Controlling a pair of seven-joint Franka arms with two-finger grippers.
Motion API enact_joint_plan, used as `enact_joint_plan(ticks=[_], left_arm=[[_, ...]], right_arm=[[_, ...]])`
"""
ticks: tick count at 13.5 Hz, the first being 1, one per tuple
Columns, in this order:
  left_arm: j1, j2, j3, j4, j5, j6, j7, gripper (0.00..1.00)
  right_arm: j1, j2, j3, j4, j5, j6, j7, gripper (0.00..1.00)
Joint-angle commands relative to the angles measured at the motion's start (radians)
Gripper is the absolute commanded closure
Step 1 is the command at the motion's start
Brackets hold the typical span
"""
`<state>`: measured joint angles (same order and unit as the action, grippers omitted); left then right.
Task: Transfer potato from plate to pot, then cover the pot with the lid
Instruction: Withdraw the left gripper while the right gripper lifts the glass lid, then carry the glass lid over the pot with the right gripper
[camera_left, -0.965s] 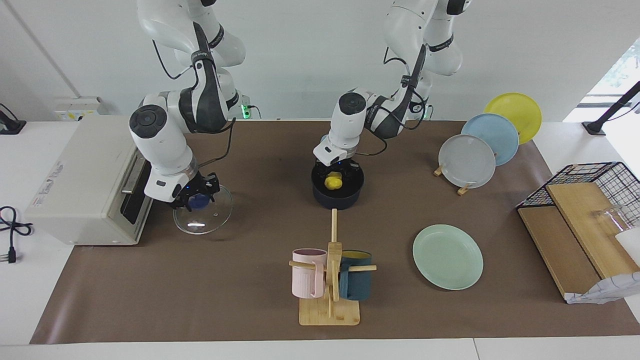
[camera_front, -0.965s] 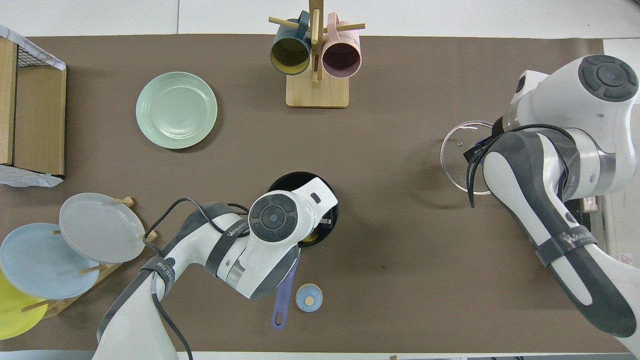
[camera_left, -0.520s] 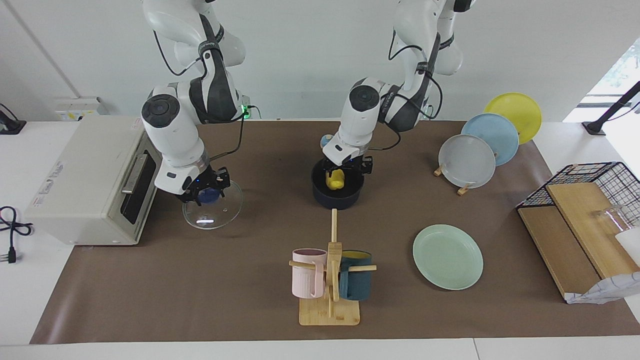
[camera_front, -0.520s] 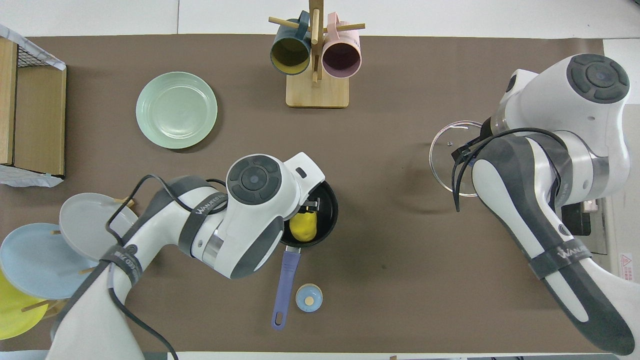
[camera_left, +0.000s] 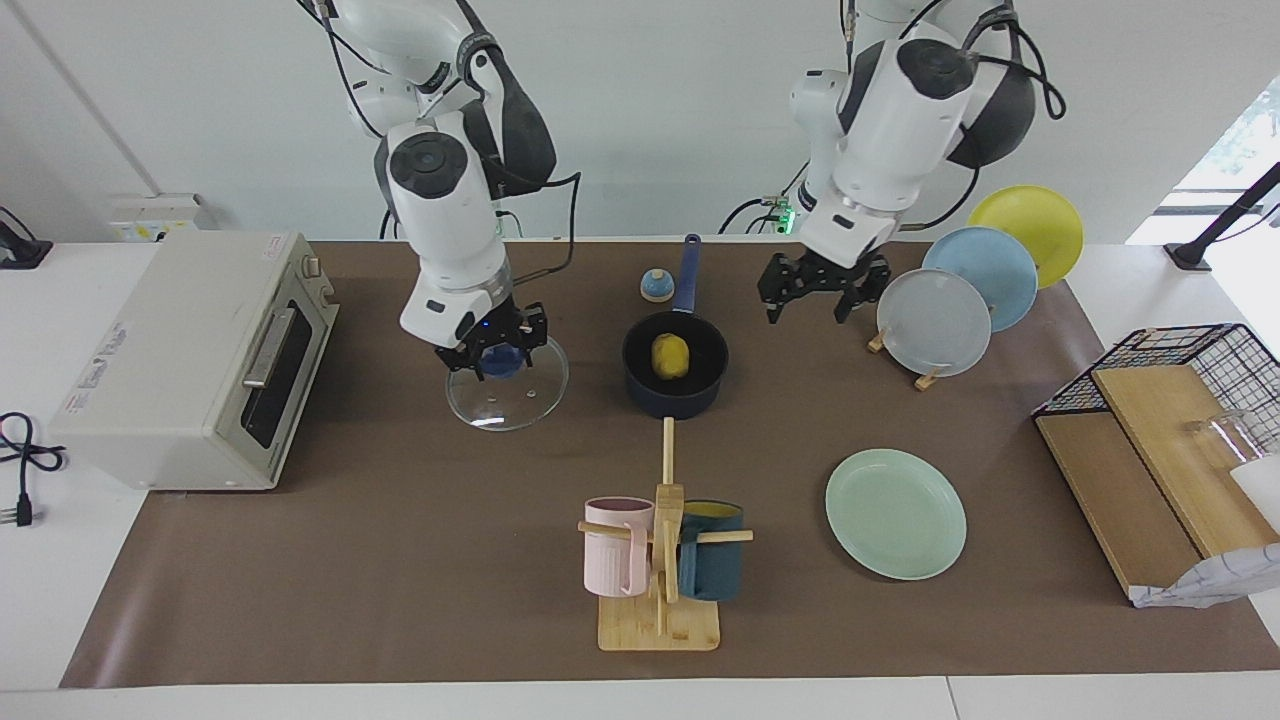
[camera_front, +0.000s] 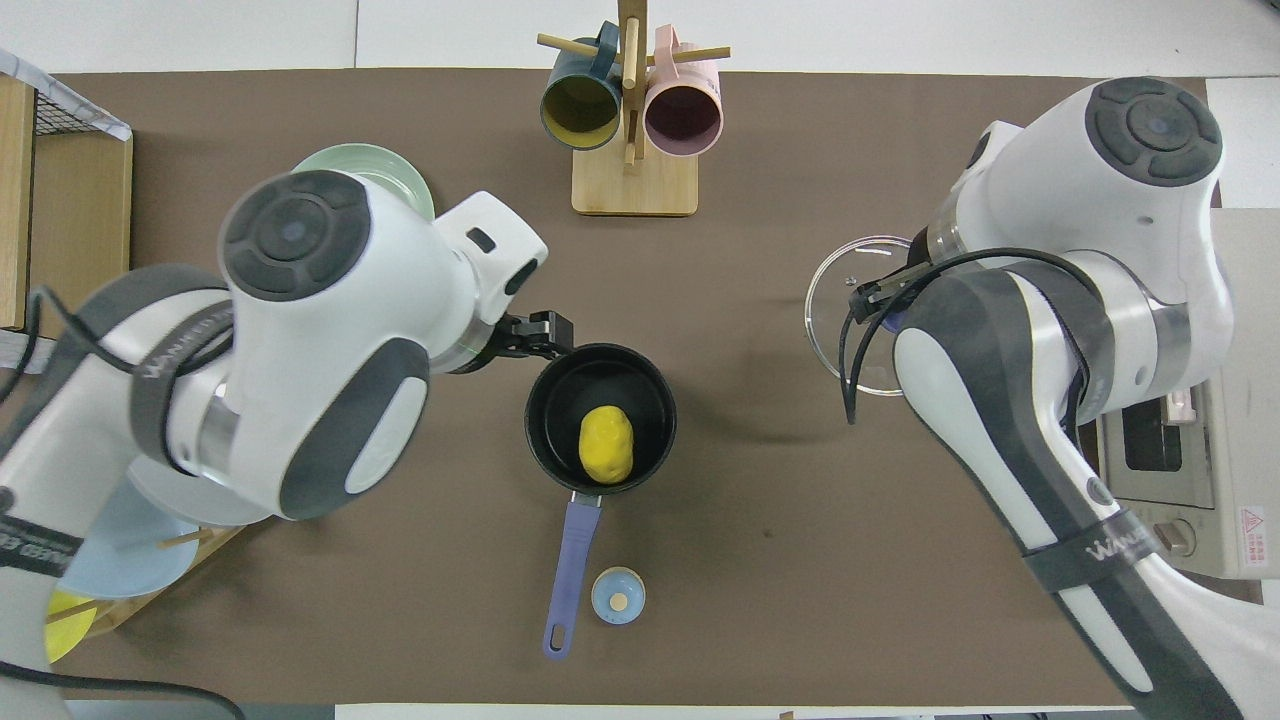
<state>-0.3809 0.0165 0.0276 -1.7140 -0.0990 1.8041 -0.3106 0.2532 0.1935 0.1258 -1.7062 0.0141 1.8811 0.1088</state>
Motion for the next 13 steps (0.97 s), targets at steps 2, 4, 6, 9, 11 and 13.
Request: enact_joint_plan(ticks=[2, 4, 6, 9, 11, 13], left_arm=[[0.173, -0.039, -0.009, -0.007, 0.015, -0.052, 0.259, 0.00], [0.209, -0.044, -0.011, 0.014, 0.039, -0.078, 0.274, 0.00], [0.223, -0.038, -0.009, 0.068, 0.065, -0.138, 0.274, 0.00], [0.247, -0.043, -0.008, 0.105, 0.067, -0.209, 0.271, 0.00], [0.249, -0.044, -0.009, 0.109, 0.068, -0.249, 0.263, 0.00], [0.257, -0.046, -0.009, 0.111, 0.071, -0.273, 0.262, 0.00]], right_arm=[[0.148, 0.015, 0.002, 0.036, -0.003, 0.039, 0.211, 1.00], [0.236, 0.052, 0.000, 0.084, -0.016, 0.039, 0.314, 1.00], [0.300, 0.101, 0.002, 0.143, -0.054, 0.044, 0.411, 1.00], [0.351, 0.170, 0.002, 0.155, -0.075, 0.076, 0.465, 1.00], [0.373, 0.187, 0.002, 0.155, -0.092, 0.104, 0.494, 1.00], [0.371, 0.193, 0.002, 0.155, -0.079, 0.133, 0.496, 1.00]])
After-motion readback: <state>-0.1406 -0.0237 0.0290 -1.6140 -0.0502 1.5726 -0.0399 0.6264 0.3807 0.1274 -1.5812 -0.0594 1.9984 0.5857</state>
